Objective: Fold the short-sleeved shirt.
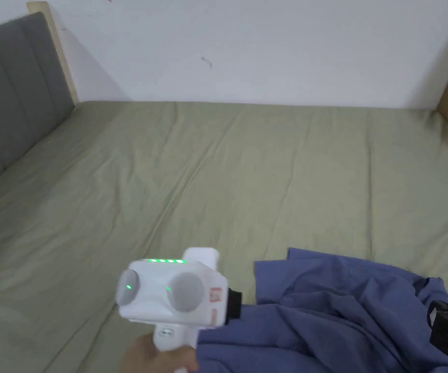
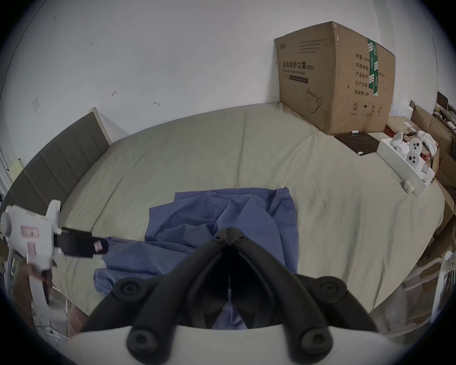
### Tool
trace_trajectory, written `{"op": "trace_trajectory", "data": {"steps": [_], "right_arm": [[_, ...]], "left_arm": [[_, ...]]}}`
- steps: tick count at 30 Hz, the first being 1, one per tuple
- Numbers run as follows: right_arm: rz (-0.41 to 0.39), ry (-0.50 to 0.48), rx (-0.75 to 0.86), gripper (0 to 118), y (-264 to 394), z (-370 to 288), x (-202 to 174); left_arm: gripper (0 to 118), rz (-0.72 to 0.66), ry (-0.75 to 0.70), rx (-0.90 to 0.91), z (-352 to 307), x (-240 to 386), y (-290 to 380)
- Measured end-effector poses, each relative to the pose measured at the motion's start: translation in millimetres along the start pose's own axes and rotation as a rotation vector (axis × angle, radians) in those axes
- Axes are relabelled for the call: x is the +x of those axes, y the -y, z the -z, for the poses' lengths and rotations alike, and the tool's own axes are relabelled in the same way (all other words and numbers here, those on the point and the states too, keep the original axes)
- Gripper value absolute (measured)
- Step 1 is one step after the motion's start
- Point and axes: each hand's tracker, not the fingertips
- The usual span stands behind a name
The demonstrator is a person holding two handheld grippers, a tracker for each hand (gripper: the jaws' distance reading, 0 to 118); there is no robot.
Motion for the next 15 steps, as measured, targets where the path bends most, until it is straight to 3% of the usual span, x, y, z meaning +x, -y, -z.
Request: {"op": "trace_trajectory", "data": {"steps": [2, 3, 6, 8, 11, 15], "right_arm": [[0.005, -0.013, -0.007, 0, 0.9, 3.4, -1.2], [0.006, -0.014, -0.011, 0, 1.2, 5.5, -1.7], [-0.007, -0.005, -0.031, 0, 3.5, 12.6, -4.2], [-0.012, 0.001, -0.045, 0, 5.4, 17.5, -3.8], [-0.013, 0.004, -0.065, 0, 9.4, 23.7, -0.7], [-0.011, 0.007, -0.086, 0, 13.0, 30.6, 4.6]], "left_arm": [[97, -0.042, -0.105, -0.030, 18.2, -31.5, -15.4], [106, -0.075, -0.159, -0.047, 32.3, -45.3, -21.9], [88, -0.146, -0.139, -0.152, 66.8, -66.0, -33.7], [89, -0.190, -0.077, -0.178, 82.4, -66.5, -36.6], [88, -0.170, -0.123, -0.196, 96.8, -61.8, -43.2], [54, -0.048, -0.216, -0.141, 87.8, -40.2, -30.8]]}}
